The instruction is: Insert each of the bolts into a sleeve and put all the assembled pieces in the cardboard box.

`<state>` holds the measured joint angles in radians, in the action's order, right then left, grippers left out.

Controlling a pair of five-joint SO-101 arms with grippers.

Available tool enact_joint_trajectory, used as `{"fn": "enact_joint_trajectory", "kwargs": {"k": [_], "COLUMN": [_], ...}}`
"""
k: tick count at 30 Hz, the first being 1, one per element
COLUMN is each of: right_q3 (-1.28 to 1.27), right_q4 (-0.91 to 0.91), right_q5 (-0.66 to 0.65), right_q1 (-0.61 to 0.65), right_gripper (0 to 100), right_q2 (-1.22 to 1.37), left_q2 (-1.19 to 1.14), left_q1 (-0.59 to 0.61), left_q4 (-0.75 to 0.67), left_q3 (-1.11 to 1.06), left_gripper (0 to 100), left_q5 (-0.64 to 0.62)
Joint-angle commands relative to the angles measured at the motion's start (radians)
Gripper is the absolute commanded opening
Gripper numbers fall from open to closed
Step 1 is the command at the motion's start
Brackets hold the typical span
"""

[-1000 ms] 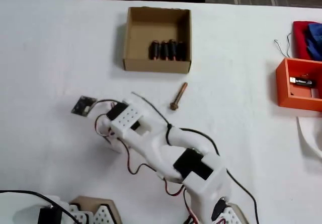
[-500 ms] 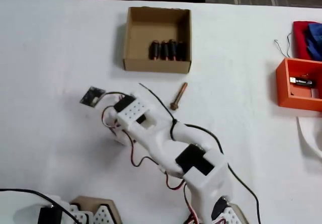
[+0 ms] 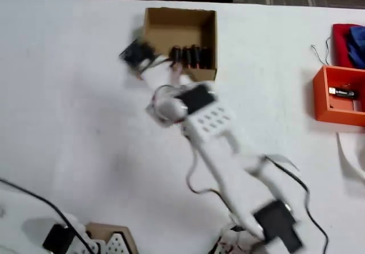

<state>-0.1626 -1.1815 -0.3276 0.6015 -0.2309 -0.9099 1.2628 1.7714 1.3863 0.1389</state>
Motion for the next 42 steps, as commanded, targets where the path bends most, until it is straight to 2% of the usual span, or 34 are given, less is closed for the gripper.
{"fn": "enact_joint_trajectory", "kwargs": {"k": [1,11,15,19,23,26,32,38,42], "right_q3": [0.041,0.224,0.299,0.342,0.388,0.443,0.562,0.574,0.571], "right_q4": [-0.002,0.004,0.004,0.007,0.047,0.056,-0.038,-0.071,-0.073], "right_q5": [-0.005,0.005,0.098,0.137,0.229,0.293,0.308,0.318,0.348], "right_q1": [-0.076,-0.440,-0.552,-0.602,-0.661,-0.700,-0.723,-0.773,-0.799], "right_gripper": [2.0,2.0,2.0,1.9,1.9,1.9,1.9,1.9,1.9], "right_q2": [-0.200,-0.394,-0.392,-0.384,-0.321,-0.252,-0.176,-0.174,-0.166], "left_q2": [0.020,0.023,0.095,0.235,0.318,0.342,0.318,0.245,0.193], "left_q1": [-0.155,-0.678,-0.858,-1.053,-1.266,-1.392,-1.557,-1.616,-1.654], "left_q4": [0.015,0.017,0.017,0.017,0.014,0.012,-0.054,-0.198,-0.201], "left_q3": [-0.097,-0.302,-0.363,-0.492,-0.693,-0.733,-0.711,-0.711,-0.711], "left_gripper": [22,22,22,22,22,22,22,22,22], "left_q5": [0.069,0.144,0.147,0.146,0.146,0.146,0.133,-0.120,-0.106]}}
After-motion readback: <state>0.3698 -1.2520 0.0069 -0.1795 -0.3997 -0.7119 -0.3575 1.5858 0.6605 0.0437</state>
